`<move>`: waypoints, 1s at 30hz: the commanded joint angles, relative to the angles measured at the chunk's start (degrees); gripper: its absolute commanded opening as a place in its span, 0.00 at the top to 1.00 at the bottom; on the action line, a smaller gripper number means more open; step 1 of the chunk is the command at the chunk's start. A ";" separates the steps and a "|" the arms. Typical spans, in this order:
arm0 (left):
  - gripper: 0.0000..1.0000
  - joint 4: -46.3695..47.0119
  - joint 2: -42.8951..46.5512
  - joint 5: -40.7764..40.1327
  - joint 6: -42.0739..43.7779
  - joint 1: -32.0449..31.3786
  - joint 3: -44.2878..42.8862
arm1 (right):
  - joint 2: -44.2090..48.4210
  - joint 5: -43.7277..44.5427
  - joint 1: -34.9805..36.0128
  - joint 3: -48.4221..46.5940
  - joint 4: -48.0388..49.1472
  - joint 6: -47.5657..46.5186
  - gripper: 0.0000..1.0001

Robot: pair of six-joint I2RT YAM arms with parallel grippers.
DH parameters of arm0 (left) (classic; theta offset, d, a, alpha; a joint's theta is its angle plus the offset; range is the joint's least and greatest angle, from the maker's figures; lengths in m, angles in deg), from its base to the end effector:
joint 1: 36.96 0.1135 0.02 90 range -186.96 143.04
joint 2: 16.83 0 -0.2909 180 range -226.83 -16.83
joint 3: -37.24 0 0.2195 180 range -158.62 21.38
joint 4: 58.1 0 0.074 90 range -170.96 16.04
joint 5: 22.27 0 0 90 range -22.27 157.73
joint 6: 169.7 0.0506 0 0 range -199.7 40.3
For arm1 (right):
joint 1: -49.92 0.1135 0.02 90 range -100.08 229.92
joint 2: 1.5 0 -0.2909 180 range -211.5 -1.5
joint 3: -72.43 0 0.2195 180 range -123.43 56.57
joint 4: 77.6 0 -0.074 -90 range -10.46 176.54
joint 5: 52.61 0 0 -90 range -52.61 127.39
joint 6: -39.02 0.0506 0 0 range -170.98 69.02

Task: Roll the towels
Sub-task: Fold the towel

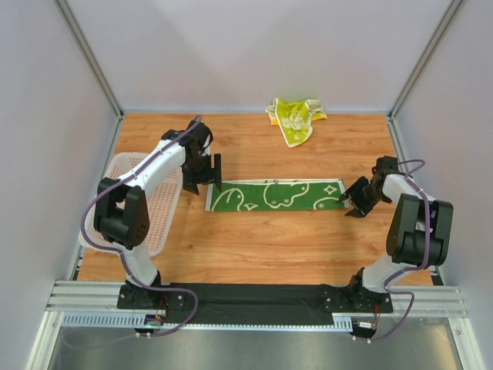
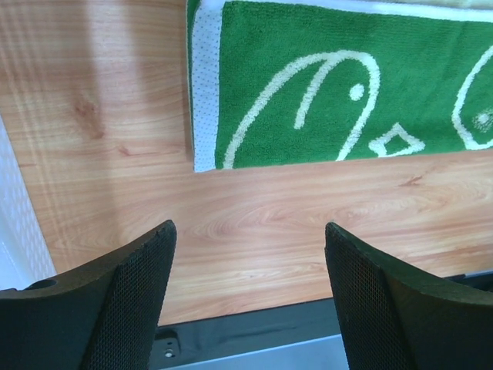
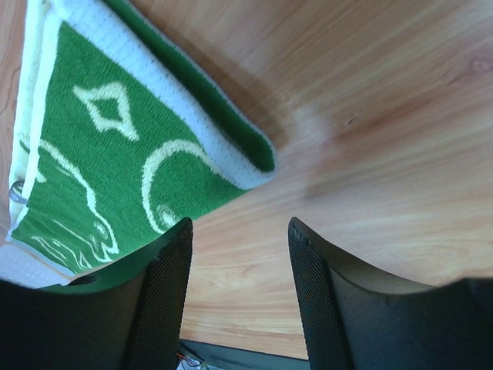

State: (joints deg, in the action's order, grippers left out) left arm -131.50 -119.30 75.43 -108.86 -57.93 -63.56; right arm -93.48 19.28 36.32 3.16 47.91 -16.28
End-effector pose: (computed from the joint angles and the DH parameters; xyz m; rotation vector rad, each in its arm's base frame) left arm 0.3096 -0.1259 0.2712 -0.1843 2.9373 -0.3428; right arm 0.2560 -0.0458 0.2004 1.1533 2.7006 0.5203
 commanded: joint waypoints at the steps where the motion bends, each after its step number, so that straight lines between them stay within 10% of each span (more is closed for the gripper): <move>1: 0.16 0.50 2.72 1.35 1.04 0.14 1.80 | -2.49 -0.70 -0.90 -2.23 3.39 0.72 0.46; 18: 0.17 0.41 2.90 1.79 1.22 0.23 2.59 | -7.77 3.52 -2.39 -4.86 5.06 -0.24 0.61; 30: 0.18 -0.56 2.10 1.70 1.75 0.23 1.80 | -7.51 7.11 -6.95 -10.04 0.59 -3.40 0.92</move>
State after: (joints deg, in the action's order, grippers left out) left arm -131.41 -118.67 76.68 -108.56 -57.93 -60.35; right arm -101.64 22.47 31.77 -2.50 49.96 -17.24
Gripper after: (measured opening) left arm 0.826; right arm 0.095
